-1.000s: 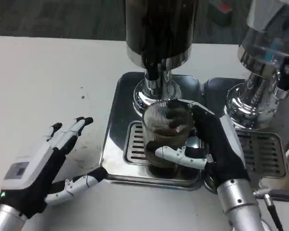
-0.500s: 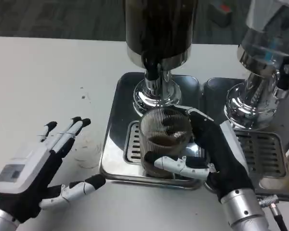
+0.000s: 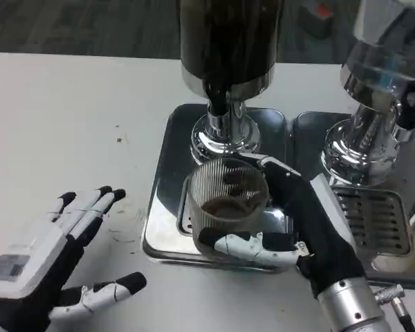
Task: Grasp the cup under the faucet to collect the drink, then remove the cup.
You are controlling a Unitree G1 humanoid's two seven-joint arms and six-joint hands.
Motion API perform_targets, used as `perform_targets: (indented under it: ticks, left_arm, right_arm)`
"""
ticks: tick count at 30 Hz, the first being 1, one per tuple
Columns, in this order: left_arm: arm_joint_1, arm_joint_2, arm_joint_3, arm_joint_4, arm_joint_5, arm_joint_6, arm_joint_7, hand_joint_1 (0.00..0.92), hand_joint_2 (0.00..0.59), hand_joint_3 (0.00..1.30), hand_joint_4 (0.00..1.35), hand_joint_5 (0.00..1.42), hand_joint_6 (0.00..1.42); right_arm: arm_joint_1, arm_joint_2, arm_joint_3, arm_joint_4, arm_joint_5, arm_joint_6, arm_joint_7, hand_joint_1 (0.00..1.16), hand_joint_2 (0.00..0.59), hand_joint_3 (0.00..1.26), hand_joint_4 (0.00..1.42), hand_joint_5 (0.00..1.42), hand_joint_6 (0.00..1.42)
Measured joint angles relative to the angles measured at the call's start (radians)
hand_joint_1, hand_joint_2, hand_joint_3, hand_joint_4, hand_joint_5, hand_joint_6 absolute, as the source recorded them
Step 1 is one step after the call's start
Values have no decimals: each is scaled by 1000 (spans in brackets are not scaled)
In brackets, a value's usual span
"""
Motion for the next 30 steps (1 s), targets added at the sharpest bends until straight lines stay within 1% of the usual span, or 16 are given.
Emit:
perform_targets:
  ticks: [3,9,17,23,30]
  left_arm:
    - [27,11,17,-25,8,5,1,0,103,73,0,151,0]
    - [97,12,23,-76,14,14,1,0,100,68,0,142,0]
    - [181,7,50,-169,80,38,52,0,101,60,0,120,0]
    - [211,-12,56,-194,88,43,74,0,101,57,0,100,0]
    - [243,-13,69,-214,88,55,81,0,101,57,0,99,0]
  right_arm:
    - [17,-9,4,-20,0,4,11,1024,251,503,463,465,689]
    - [30,-23,5,-58,0,14,35,1015,258,497,463,465,699]
    - [56,-53,4,-120,7,22,70,1000,261,495,463,465,701]
    - [77,-54,8,-137,14,40,81,991,266,495,463,465,701]
    - [83,-52,27,-158,19,44,84,960,269,488,463,465,701]
